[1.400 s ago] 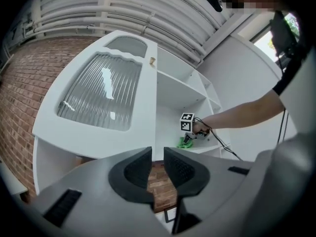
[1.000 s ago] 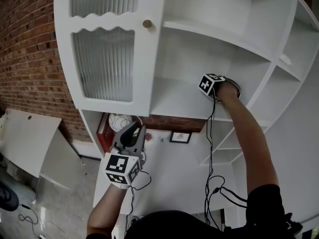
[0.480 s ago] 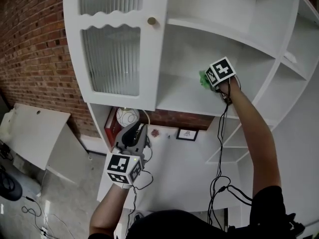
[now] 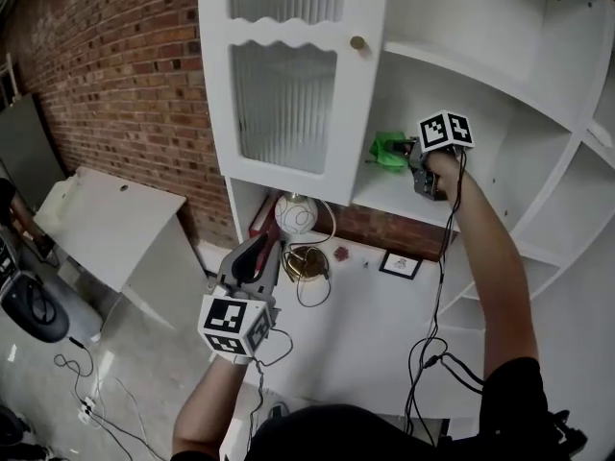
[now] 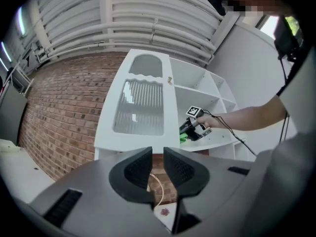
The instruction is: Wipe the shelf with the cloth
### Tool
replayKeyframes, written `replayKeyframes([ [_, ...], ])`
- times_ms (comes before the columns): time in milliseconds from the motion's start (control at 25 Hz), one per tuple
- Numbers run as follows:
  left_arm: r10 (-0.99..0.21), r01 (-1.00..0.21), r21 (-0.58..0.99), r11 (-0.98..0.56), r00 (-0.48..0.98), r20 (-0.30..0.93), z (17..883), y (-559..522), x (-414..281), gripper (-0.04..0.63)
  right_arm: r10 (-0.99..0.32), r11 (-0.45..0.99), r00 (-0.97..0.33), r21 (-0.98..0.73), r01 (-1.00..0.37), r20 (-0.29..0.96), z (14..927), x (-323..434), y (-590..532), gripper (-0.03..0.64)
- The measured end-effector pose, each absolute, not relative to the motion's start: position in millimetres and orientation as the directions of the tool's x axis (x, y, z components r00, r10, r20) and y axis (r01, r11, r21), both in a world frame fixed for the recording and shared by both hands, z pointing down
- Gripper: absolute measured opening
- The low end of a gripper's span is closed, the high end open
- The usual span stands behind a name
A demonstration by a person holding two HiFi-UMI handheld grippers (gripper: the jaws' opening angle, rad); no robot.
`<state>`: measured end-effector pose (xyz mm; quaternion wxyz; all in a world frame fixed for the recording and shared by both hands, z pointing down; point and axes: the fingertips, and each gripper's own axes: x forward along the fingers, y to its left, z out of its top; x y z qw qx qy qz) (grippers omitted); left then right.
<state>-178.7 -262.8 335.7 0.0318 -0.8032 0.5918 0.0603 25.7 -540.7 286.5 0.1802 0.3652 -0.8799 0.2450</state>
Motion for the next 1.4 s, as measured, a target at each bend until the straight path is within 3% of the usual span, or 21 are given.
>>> replayKeyframes([
  [120, -0.957, -0.965, 0.014, -0.262, 0.257, -0.133, 335.5, -252.5, -192.0, 0.069, -0.501, 0.629, -0.694, -0.334, -0.702, 0.517, 298.9, 0.7, -539.7, 0.117],
  [480, -0.963, -0.969, 0.018, -0.247, 0.244, -0.115, 342.4, -248.5, -199.5, 0.069, -0.503, 0.622, -0.583, -0.201, -0.757, 0.638, 325.3, 7.2, -549.0, 0.117],
  [1400, -0.861, -0.866, 0.021, -0.499, 0.493, -0.123, 343.9, -305.3, -85.2, 0.069, -0.63, 0.396, -0.26, 0.014, -0.918, 0.732, 329.0, 216.7, -529.6, 0.117],
])
